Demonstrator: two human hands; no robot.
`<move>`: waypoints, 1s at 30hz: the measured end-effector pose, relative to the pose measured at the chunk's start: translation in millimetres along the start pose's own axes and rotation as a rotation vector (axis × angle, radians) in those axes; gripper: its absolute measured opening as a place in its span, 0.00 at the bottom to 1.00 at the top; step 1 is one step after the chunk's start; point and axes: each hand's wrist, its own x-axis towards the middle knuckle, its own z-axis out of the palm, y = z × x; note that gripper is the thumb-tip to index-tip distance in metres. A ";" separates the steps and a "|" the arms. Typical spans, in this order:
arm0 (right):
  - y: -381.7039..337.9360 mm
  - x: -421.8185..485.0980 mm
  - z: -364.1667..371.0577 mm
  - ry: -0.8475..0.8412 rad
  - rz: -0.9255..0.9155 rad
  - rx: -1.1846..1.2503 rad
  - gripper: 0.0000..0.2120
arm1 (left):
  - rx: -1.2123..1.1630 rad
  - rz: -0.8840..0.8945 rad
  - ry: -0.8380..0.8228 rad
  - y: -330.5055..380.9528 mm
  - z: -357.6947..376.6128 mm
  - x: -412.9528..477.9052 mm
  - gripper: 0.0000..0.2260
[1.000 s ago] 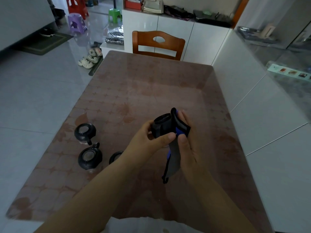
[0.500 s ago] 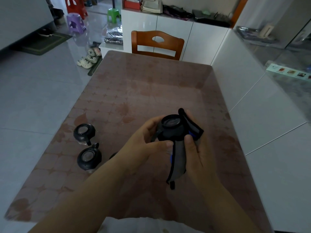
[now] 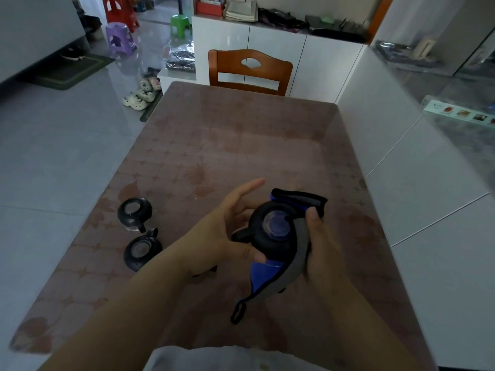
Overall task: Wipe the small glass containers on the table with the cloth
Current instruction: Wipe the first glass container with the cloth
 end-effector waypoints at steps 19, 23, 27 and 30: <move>13.2 0.1 -4.6 0.067 -0.477 -0.424 0.37 | -0.009 -0.109 0.175 -9.5 15.5 5.2 0.39; 16.2 2.8 -6.9 0.007 -0.563 -0.685 0.40 | 0.023 -0.163 0.125 -5.8 19.4 5.3 0.55; 12.2 0.6 -1.8 -0.107 -0.566 -0.841 0.40 | 0.020 -0.150 0.204 -3.0 19.2 5.7 0.42; 14.6 -0.6 -3.8 -0.180 -0.527 -0.769 0.28 | -0.022 -0.132 0.218 -5.0 10.7 3.6 0.41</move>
